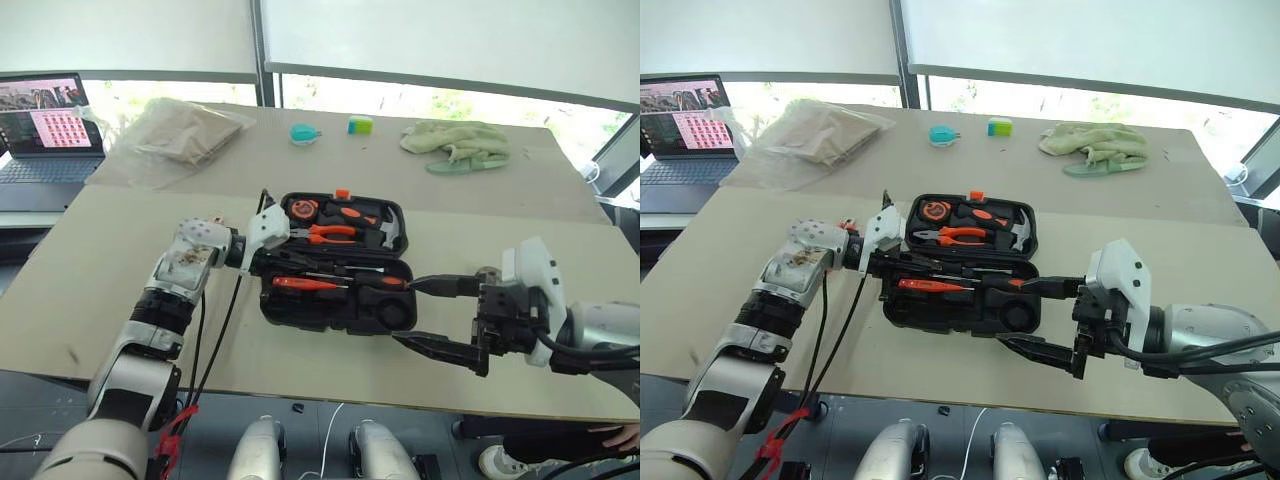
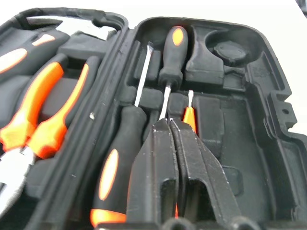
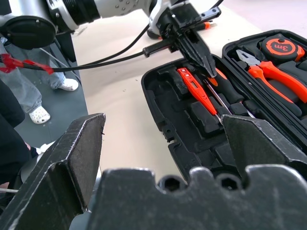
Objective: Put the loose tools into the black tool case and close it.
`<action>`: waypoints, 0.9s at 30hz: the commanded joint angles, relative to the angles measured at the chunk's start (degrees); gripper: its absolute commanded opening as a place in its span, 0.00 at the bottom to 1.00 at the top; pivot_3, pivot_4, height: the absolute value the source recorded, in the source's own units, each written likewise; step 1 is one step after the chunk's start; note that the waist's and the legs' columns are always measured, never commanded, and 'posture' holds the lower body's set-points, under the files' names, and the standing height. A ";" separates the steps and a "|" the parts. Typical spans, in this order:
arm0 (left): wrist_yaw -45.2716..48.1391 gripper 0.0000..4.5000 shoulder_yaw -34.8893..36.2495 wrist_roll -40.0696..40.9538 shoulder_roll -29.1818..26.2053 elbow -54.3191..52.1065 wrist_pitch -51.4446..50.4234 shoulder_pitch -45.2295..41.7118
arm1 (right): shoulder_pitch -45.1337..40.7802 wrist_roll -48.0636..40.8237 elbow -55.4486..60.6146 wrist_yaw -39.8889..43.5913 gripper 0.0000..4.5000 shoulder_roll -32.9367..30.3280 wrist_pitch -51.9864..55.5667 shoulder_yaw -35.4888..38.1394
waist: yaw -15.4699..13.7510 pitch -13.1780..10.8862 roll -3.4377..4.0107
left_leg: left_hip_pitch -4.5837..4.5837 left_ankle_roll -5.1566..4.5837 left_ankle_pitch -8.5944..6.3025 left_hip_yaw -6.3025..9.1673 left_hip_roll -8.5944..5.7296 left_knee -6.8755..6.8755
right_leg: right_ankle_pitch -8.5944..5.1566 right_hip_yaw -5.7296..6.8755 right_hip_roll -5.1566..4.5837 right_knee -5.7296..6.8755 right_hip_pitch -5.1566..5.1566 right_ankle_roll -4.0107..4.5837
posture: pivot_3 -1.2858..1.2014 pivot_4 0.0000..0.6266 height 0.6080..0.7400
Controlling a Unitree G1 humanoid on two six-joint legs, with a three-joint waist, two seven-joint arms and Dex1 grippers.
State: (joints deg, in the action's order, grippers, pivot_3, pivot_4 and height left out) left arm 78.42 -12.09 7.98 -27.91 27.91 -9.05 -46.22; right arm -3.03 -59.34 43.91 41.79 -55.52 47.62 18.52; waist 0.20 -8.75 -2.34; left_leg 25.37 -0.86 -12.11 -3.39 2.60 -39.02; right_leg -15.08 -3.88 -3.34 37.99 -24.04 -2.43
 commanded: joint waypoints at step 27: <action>0.24 0.01 -5.48 -8.05 0.32 8.07 15.51 1.79 | -8.52 8.59 -5.82 -0.25 1.00 3.69 -1.39 -10.78 | 0.06 0.04 0.01 | -0.09 0.00 0.00 -0.07 0.01 0.00 | 0.00 0.00 0.02 0.01 0.07 0.00 | 0.52 0.24 1.00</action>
State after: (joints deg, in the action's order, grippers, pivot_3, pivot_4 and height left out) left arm 78.18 -15.84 2.06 -27.21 34.97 6.37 -46.13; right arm -10.56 -51.25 37.80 41.18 -52.05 47.56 7.28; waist 0.26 -8.71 -2.32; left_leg 25.28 -0.86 -12.11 -3.47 2.61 -39.02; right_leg -15.08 -3.88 -3.32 38.00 -23.96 -2.42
